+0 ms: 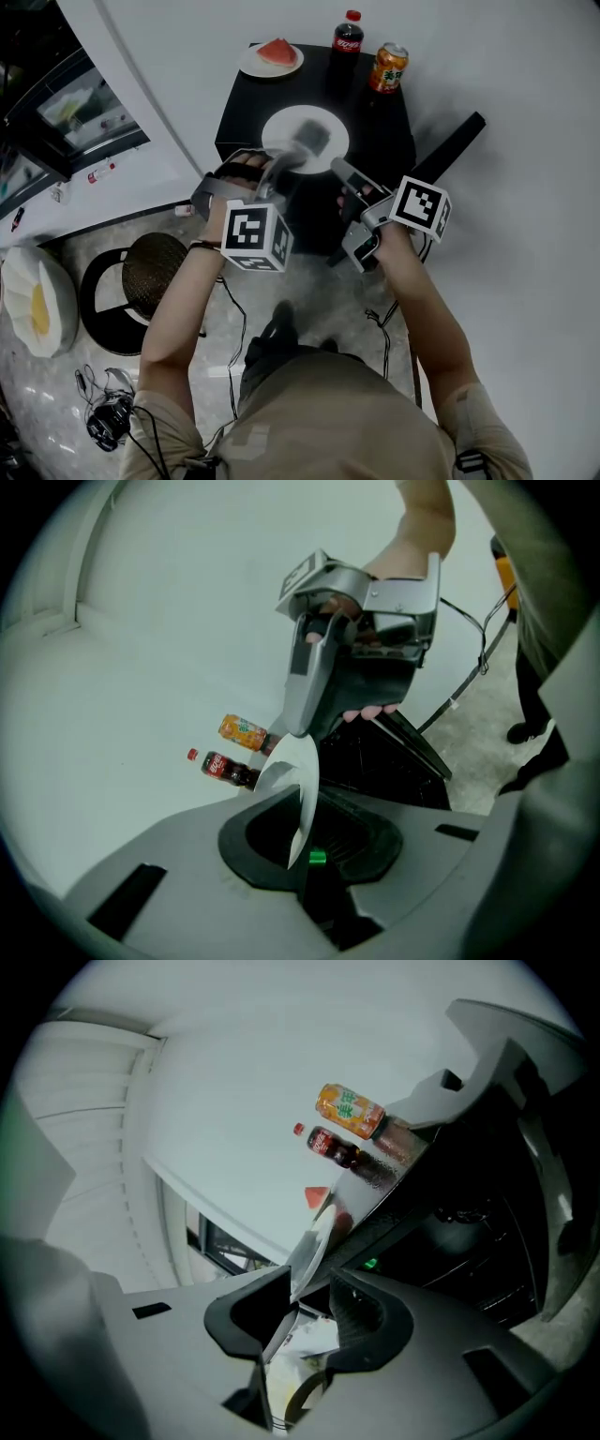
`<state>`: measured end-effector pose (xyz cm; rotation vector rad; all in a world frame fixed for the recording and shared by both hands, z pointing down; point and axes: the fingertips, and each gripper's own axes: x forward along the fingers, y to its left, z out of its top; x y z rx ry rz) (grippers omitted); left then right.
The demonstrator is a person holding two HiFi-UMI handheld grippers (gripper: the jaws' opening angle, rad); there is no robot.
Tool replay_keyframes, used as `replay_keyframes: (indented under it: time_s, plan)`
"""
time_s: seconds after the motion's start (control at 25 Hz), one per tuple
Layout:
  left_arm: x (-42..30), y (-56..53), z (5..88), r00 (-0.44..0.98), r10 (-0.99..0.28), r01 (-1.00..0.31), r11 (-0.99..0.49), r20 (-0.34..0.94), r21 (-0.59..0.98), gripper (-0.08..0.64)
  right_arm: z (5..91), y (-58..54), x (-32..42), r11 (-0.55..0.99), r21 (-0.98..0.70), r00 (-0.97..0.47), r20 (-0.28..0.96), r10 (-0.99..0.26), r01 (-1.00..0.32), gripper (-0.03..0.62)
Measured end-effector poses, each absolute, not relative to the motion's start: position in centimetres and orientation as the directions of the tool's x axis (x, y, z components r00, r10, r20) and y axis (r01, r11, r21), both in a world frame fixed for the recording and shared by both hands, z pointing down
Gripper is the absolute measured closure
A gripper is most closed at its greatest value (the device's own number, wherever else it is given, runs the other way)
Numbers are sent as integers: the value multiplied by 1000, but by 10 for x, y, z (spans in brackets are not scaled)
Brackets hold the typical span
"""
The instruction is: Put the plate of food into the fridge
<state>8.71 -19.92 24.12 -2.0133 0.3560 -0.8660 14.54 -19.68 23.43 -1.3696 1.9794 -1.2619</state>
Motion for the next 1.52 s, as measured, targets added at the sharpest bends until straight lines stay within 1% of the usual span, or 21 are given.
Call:
replay_keyframes:
  time_s: [0.32, 0.4, 0.64, 1.04, 1.52]
  plan:
    - [83, -188, 240, 740, -510, 102, -560, 439, -822, 514, 239, -208, 142, 80, -910, -429, 113, -896, -406, 486]
    - [82, -188, 241, 742, -506, 105, -560, 440, -821, 514, 239, -210, 140, 82, -919, -432, 101, -896, -386, 509]
    - [77, -184, 241, 748, -496, 113, -559, 440, -821, 514, 238, -205, 135, 77, -916, -424, 106, -899, -394, 520]
    - [76, -175, 243, 743, -496, 127, -555, 450, -822, 514, 241, -198, 134, 72, -948, -430, 73, -900, -311, 537]
    - [73, -150, 239, 746, -488, 123, -567, 452, -815, 514, 239, -176, 130, 83, -955, -450, 56, -891, -284, 537]
